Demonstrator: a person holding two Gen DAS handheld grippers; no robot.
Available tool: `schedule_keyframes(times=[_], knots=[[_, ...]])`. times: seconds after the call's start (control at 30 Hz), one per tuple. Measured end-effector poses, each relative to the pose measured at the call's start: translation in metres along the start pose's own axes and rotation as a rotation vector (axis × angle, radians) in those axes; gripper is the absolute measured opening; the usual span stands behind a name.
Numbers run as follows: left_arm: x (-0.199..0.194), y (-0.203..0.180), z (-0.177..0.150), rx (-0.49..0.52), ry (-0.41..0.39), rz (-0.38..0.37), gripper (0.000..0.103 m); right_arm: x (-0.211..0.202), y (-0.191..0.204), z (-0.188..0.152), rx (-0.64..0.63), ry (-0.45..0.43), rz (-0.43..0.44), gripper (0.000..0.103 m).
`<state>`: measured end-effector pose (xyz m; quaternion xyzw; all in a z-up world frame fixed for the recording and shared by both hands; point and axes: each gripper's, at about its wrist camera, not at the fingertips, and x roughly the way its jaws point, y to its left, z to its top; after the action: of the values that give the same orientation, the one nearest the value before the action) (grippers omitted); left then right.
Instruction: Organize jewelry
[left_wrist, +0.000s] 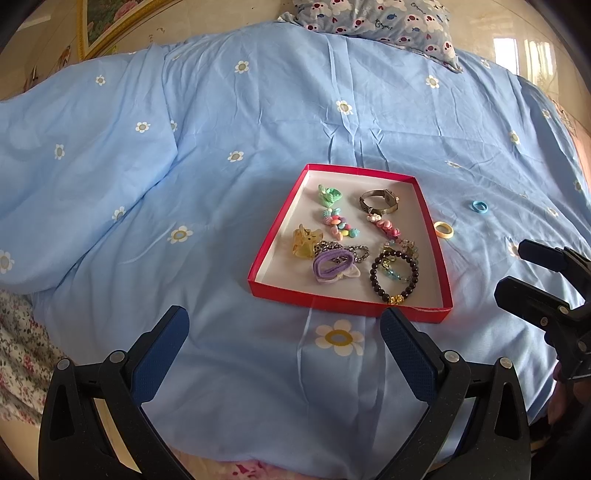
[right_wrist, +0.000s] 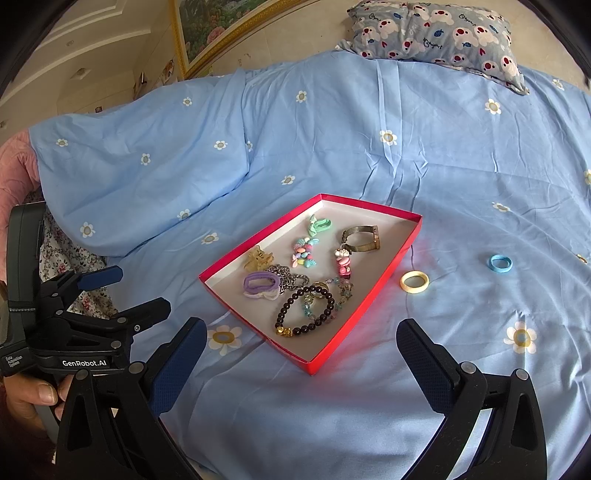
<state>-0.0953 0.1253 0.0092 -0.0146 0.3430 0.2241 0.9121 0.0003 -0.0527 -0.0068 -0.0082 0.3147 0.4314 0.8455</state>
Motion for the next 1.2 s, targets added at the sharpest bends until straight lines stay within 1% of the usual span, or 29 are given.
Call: schedule_keyframes(times=[1.2], knots=[[0.0023,-0.0026,0.0018,0.005,-0.003,-0.006,0.103,-0.0013,0.0007,0.0003,0.001,0.003,-0.001,0.103]])
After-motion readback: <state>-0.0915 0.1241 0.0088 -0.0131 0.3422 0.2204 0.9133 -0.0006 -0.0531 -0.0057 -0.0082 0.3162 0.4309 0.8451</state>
